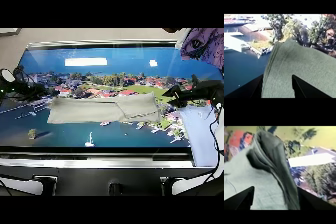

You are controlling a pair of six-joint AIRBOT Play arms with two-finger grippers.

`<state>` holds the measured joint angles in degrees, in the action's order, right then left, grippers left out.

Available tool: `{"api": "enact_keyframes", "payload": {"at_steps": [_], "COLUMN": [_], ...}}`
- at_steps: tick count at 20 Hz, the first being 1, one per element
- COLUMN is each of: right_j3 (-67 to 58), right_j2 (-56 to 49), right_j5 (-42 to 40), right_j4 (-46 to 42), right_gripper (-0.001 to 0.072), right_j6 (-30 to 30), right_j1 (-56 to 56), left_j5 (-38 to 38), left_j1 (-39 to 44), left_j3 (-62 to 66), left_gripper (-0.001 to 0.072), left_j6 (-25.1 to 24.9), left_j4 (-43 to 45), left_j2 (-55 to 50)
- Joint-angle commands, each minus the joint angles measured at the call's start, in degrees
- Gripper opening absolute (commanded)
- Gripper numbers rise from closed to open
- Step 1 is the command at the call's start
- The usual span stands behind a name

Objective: Fold the clothes and pants, and hang the long-sleeved shirts on hangers.

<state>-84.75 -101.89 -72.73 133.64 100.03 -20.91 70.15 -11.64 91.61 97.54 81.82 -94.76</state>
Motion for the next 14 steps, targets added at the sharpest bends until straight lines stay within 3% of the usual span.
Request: {"api": "enact_keyframes", "payload": {"at_steps": [1, 7, 9, 12, 13, 14], "right_j3": [-0.3, -0.3, -0.3, -0.3, -0.3, -0.4], "right_j2": [-3.3, -7.7, -8.3, -7.6, -6.7, -5.4], "right_j5": [-5.3, -0.8, -0.8, 0.1, 1.2, 2.5], "right_j4": [-0.9, -0.3, 0.6, 1.0, 1.0, 0.9], "right_gripper": [0.0606, 0.0597, 0.0485, 0.0211, 0.0084, 0.0030], "right_j6": [4.6, 5.8, 6.5, 7.8, 7.7, 7.6], "right_j1": [0.0, 3.4, 5.3, 8.4, 9.2, 9.8], "left_j5": [1.1, 3.4, 4.3, 3.7, 3.1, 2.2], "left_j1": [-0.1, 0.0, 0.0, 1.2, 2.1, 3.2], "left_j3": [0.6, 0.6, 0.6, 0.6, 0.6, 0.6], "left_gripper": [0.0412, 0.0412, 0.0411, 0.0411, 0.0412, 0.0412], "left_j6": [0.3, 0.3, 0.3, 0.3, 0.2, 0.2], "left_j4": [1.2, 1.2, 1.1, -0.8, -2.4, -3.7], "left_j2": [2.8, 4.1, 4.1, 4.0, 3.9, 3.9]}}
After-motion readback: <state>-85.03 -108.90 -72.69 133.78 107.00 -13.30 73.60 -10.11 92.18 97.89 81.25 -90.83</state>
